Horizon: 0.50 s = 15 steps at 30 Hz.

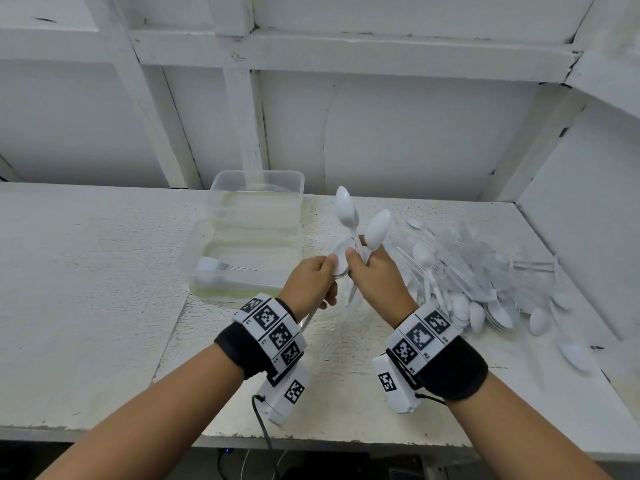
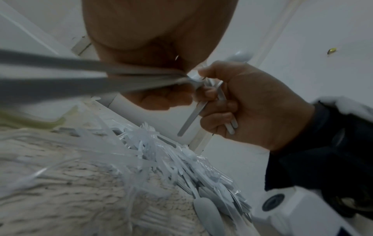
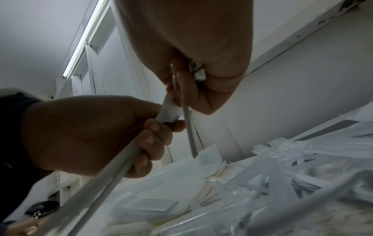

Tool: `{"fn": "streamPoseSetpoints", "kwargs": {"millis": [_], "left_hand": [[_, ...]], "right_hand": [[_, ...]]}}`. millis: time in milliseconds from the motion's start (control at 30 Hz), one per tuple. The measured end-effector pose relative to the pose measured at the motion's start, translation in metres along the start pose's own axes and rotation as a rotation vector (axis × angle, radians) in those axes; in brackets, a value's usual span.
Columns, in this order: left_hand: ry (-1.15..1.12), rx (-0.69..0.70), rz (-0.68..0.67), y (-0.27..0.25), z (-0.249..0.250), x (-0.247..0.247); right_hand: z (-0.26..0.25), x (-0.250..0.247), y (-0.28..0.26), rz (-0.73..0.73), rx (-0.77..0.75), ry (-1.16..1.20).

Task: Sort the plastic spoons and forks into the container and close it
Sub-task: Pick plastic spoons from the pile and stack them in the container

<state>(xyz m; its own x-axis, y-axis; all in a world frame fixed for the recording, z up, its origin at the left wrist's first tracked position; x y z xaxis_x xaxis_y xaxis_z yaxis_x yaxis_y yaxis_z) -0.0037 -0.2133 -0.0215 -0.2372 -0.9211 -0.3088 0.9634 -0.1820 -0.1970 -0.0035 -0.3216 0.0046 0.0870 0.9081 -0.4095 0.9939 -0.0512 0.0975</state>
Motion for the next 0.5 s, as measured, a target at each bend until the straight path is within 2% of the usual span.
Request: {"fn": "streamPoseSetpoints", "kwargs": {"millis": [100, 200, 367, 433, 500], "left_hand": [[-0.053, -0.028, -0.059, 0.000, -0.001, 0.005], [-0.169, -0.119, -0.122, 0.000, -0.008, 0.013], [-0.445, -0.307, -0.415, -0.013, -0.015, 0.042], [-0.507, -0.320, -0.443, -0.014, -0.013, 0.046], [-0.516, -0.326, -0.389, -0.012, -0.014, 0.042]], "right_hand": [[0.000, 0.000, -0.001, -0.036, -0.016, -0.034], [0.001, -0.002, 0.002, -0.046, -0.033, -0.126], [0.000, -0.011, 0.008, -0.044, -0.054, -0.165], [-0.001, -0.011, 0.010, -0.071, -0.061, -0.166], [0.001, -0.013, 0.012, -0.064, -0.047, -0.127]]}}
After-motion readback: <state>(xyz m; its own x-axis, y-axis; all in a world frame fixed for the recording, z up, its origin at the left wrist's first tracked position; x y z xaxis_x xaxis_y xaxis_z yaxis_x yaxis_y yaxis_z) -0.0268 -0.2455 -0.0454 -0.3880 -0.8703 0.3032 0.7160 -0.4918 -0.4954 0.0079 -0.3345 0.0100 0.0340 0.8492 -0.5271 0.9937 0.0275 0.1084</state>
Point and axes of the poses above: each hand's wrist, its own y-axis towards the middle knuckle, its own x-axis out of the palm, z = x × y, the point moved 10 cm from there along y, towards the middle knuckle
